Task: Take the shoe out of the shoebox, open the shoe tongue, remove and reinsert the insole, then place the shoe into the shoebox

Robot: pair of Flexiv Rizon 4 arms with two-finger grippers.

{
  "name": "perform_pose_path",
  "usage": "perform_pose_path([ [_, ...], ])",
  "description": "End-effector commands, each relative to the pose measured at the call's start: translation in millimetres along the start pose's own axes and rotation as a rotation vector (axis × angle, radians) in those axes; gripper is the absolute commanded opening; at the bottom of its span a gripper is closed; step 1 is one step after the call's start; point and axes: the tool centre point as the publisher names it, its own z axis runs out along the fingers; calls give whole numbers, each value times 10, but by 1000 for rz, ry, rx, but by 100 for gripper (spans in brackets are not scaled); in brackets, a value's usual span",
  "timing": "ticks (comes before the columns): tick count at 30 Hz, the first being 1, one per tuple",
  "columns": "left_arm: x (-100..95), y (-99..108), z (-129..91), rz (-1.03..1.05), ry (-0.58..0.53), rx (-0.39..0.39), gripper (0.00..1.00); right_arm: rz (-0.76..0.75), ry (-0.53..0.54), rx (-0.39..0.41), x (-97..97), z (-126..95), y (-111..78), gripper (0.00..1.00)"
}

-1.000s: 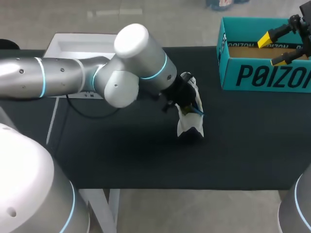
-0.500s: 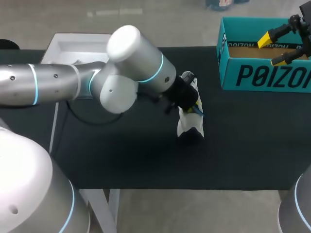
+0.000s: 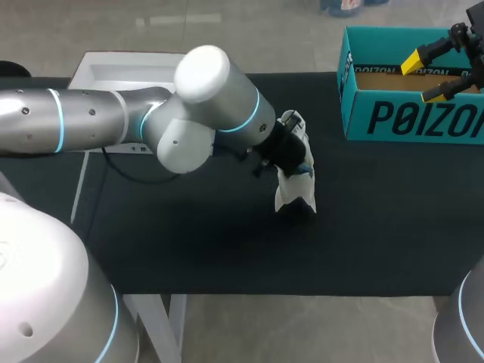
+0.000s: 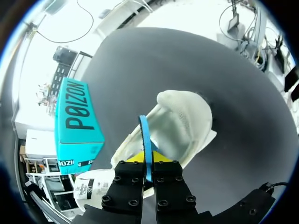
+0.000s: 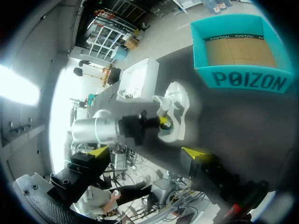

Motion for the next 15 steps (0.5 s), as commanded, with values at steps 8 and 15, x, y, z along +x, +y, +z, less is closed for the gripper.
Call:
perform_pose_path([
  [8, 49, -210, -144, 8, -2, 72, 47, 0, -2, 3, -5, 3, 16, 100],
  [15, 81, -191, -333, 24, -20, 59, 14, 0, -2, 3, -5, 3, 16, 100],
])
